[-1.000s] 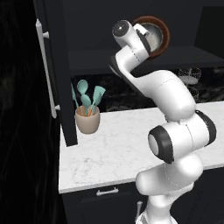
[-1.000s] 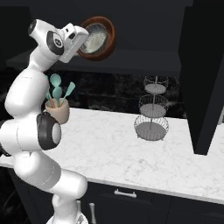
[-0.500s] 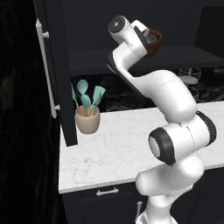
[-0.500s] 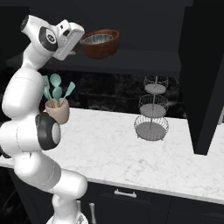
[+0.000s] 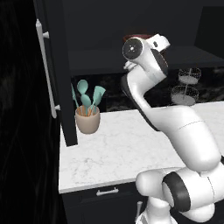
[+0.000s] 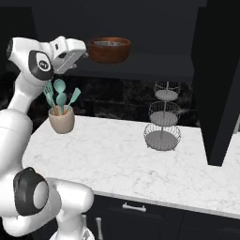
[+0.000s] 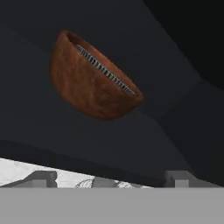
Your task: Pick up the bowls on the counter and stack them on top of one another in the open cabinet. Place the smaller bowl on top of the larger bowl.
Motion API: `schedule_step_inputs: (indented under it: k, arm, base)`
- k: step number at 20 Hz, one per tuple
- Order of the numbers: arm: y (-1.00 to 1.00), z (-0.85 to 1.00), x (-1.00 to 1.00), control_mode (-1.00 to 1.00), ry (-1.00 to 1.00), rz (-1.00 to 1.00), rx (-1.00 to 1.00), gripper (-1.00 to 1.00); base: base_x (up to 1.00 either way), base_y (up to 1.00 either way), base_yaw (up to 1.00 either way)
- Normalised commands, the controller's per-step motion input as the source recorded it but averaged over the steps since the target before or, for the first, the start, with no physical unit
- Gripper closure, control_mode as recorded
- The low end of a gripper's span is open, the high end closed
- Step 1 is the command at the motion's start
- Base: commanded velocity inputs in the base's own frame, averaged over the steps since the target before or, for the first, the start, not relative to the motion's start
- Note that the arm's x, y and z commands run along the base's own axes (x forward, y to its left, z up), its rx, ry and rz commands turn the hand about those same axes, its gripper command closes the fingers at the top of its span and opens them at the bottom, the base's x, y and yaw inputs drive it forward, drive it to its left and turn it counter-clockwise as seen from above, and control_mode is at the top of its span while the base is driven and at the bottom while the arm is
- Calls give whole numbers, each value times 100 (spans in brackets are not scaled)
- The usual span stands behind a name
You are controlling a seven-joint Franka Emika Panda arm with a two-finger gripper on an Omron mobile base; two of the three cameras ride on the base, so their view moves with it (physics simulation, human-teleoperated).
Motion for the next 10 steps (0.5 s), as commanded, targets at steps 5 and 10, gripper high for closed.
schedule_step_inputs:
  k: [5, 10]
  arm:
    - [-100, -100, -100, -100, -23, -1, 17, -100]
    - [-100, -100, -100, -100, -8, -6, 18, -100]
  base:
    - [0, 0, 0]
    - [0, 0, 0]
